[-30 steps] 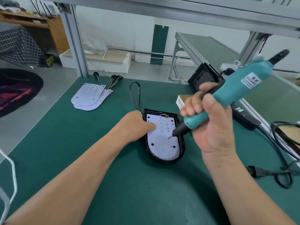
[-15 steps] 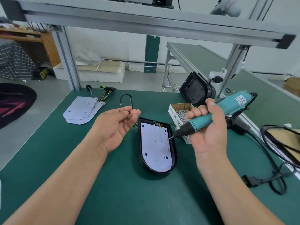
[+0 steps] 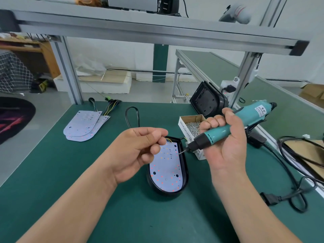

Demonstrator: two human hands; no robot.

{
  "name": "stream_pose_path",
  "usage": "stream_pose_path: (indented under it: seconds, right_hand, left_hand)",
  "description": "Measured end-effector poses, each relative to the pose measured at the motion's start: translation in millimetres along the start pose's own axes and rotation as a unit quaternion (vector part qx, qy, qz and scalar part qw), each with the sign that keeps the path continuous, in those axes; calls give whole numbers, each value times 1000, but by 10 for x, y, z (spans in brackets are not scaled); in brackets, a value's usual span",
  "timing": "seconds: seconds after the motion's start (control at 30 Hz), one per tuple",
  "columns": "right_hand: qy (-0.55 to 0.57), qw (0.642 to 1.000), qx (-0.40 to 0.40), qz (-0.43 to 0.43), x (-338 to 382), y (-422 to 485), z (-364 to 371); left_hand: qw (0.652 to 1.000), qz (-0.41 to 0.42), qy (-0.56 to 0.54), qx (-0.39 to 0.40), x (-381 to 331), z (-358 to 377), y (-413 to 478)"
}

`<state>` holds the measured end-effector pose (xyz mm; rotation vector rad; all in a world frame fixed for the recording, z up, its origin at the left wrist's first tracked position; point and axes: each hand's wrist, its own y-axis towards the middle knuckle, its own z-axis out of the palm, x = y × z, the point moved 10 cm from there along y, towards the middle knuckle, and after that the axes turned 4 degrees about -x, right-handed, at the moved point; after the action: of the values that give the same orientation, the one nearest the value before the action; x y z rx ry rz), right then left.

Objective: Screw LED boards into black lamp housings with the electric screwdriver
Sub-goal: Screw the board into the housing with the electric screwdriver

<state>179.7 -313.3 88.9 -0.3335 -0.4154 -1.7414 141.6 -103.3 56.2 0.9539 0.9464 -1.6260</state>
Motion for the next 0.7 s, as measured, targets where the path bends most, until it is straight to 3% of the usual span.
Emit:
stream_pose_path:
  seconds: [0.37,0.7]
  right_hand:
    - [46,998,28,-28,204,-33,154]
    - [13,998,60,-12,97,-87,209]
  left_hand:
    - [986,10,159,42,106,268,-125]
    - [990,-19,129,59,247,387,-149]
